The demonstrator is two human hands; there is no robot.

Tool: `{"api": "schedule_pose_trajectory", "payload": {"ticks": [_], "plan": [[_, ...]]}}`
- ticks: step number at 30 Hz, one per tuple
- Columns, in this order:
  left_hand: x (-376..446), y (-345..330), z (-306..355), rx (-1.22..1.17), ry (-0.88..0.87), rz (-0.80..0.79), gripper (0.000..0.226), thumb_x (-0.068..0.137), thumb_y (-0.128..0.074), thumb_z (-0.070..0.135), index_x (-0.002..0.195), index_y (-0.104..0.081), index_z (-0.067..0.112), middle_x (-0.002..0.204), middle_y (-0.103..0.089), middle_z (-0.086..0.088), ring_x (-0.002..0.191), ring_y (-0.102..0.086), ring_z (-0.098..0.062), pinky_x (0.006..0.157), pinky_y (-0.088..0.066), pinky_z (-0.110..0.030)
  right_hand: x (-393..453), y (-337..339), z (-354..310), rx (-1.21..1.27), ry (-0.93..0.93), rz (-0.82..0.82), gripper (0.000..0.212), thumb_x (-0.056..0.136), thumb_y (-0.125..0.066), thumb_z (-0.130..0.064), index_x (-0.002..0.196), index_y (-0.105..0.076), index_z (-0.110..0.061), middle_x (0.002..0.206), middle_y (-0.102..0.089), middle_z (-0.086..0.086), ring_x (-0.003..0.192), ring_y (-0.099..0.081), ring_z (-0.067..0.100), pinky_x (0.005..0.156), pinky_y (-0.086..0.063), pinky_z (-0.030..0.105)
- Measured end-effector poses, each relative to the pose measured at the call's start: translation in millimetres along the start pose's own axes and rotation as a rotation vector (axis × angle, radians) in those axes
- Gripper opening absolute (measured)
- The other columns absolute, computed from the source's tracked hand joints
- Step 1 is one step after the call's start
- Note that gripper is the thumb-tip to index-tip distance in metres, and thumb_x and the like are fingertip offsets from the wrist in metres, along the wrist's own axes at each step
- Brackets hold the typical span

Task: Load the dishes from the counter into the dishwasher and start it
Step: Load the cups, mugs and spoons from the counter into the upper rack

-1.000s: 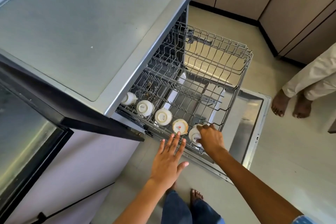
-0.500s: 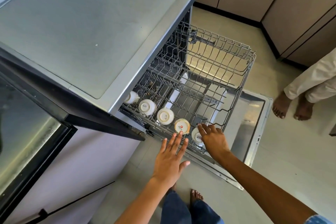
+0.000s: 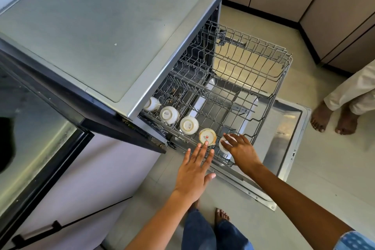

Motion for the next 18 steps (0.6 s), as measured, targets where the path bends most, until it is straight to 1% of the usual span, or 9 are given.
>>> {"api": "schedule_pose_trajectory", "payload": {"ticks": [2,4,7,9,11,12,14,15,18], "plan": [[-1,1,1,0.011,0.002,-0.003,0.066,0.095,-0.014,0.054,0.146,-0.027,0.016,0.151,-0.032,-0.011,0.138,-0.031,-0.027,0.107,-0.029,-0.049,0,1,-1,0.008,0.017,-0.004,0.090,0.018,-0.097,-0.021,0.104,-0.072,-0.014,0.116,-0.066,0.011,0.102,-0.065,0.032,0.085,-0.052,0.045],[-1,0,1,0.021,-0.012,-0.001,0.066,0.093,-0.017,0.054,0.147,-0.025,0.016,0.151,-0.031,-0.011,0.138,-0.030,-0.027,0.108,-0.027,-0.049,-2,3,-3,0.026,0.021,0.007,0.087,0.024,-0.096,-0.016,0.107,-0.070,-0.014,0.119,-0.065,0.011,0.105,-0.064,0.031,0.088,-0.050,0.045],[-1,6,1,0.041,-0.031,0.005,0.065,0.094,-0.018,0.052,0.148,-0.025,0.016,0.151,-0.031,-0.011,0.139,-0.027,-0.027,0.109,-0.020,-0.050,-7,11,-3,0.081,0.000,0.081,0.083,0.024,-0.094,-0.007,0.104,-0.071,-0.011,0.115,-0.067,0.012,0.101,-0.066,0.030,0.086,-0.051,0.045],[-3,17,2,0.052,-0.044,-0.002,0.062,0.095,-0.016,0.049,0.146,-0.028,0.016,0.152,-0.030,-0.010,0.140,-0.023,-0.026,0.110,-0.012,-0.049,-15,23,-6,0.128,-0.018,0.144,0.076,0.025,-0.090,0.001,0.098,-0.073,-0.011,0.109,-0.069,0.012,0.095,-0.068,0.029,0.081,-0.054,0.044],[-7,37,1,0.030,-0.013,0.037,0.062,0.095,-0.014,0.044,0.147,-0.028,0.015,0.154,-0.023,-0.009,0.143,-0.015,-0.024,0.111,0.000,-0.046,-23,47,-13,0.204,-0.042,0.229,0.066,0.033,-0.085,0.007,0.096,-0.073,-0.010,0.105,-0.070,0.012,0.090,-0.069,0.030,0.074,-0.056,0.042],[-13,52,0,0.011,0.025,0.081,0.059,0.096,-0.016,0.042,0.146,-0.032,0.014,0.153,-0.026,-0.008,0.142,-0.016,-0.022,0.111,-0.001,-0.045,-28,63,-18,0.259,-0.054,0.273,0.060,0.040,-0.082,0.008,0.096,-0.073,-0.010,0.105,-0.071,0.011,0.088,-0.070,0.030,0.071,-0.057,0.041],[-33,83,-7,-0.035,0.116,0.199,0.053,0.095,-0.026,0.037,0.136,-0.050,0.014,0.144,-0.043,-0.008,0.136,-0.033,-0.021,0.109,-0.016,-0.045,-35,102,-32,0.358,-0.054,0.388,0.048,0.049,-0.080,0.007,0.095,-0.073,-0.008,0.103,-0.071,0.010,0.084,-0.070,0.029,0.066,-0.059,0.038],[-48,102,-13,-0.070,0.169,0.272,0.050,0.094,-0.030,0.036,0.131,-0.056,0.013,0.141,-0.048,-0.008,0.132,-0.041,-0.022,0.107,-0.023,-0.044,-39,126,-43,0.396,-0.038,0.450,0.045,0.053,-0.079,0.007,0.095,-0.072,-0.007,0.103,-0.071,0.009,0.083,-0.069,0.028,0.066,-0.059,0.037],[-108,159,-41,-0.136,0.308,0.447,0.049,0.096,-0.031,0.035,0.123,-0.063,0.010,0.137,-0.052,-0.012,0.126,-0.050,-0.029,0.106,-0.031,-0.043,-43,203,-88,0.492,0.078,0.598,0.036,0.068,-0.073,0.005,0.102,-0.069,-0.006,0.106,-0.069,0.008,0.088,-0.068,0.026,0.066,-0.059,0.037]]}}
Point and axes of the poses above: each hand's wrist, its own x-axis towards the middle knuckle, its own y-axis out of the back of the hand, z = x × y, the point moved 5 cm from there along x, towards the middle knuckle
